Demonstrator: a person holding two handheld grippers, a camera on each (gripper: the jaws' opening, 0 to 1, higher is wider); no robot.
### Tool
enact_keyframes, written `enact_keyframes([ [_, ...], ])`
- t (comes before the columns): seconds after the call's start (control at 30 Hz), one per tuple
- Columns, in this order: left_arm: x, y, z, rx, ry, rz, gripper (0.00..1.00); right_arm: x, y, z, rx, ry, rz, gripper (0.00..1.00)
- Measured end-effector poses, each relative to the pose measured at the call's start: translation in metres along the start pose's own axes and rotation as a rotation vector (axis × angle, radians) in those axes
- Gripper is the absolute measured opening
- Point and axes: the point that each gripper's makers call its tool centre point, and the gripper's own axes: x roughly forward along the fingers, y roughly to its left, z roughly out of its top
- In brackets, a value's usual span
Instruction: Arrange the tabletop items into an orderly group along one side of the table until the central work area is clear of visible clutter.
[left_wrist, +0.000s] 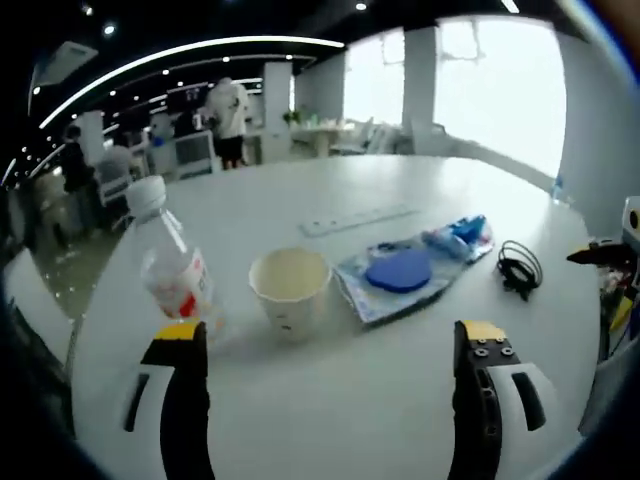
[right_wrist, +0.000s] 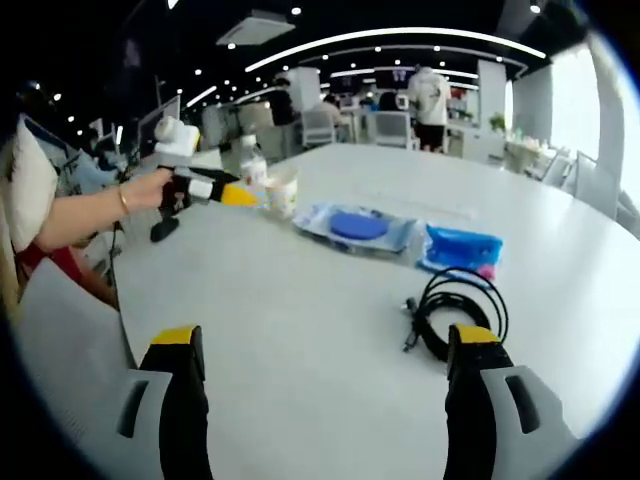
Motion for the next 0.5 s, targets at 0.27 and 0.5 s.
enact_keyframes([
  [0.27,-0.024,-0.021,-0.004,0.063,0.022,-0.025,0.99,0.006,-0.015,0.004,0.03,0.013,-0.016,0.99],
  [0.5,-0.039,-0.03,-0.018,0.124,0.073,-0.037,0.99,0.018,-0.025,0.004,0.036,0.033,0.002,0.99],
])
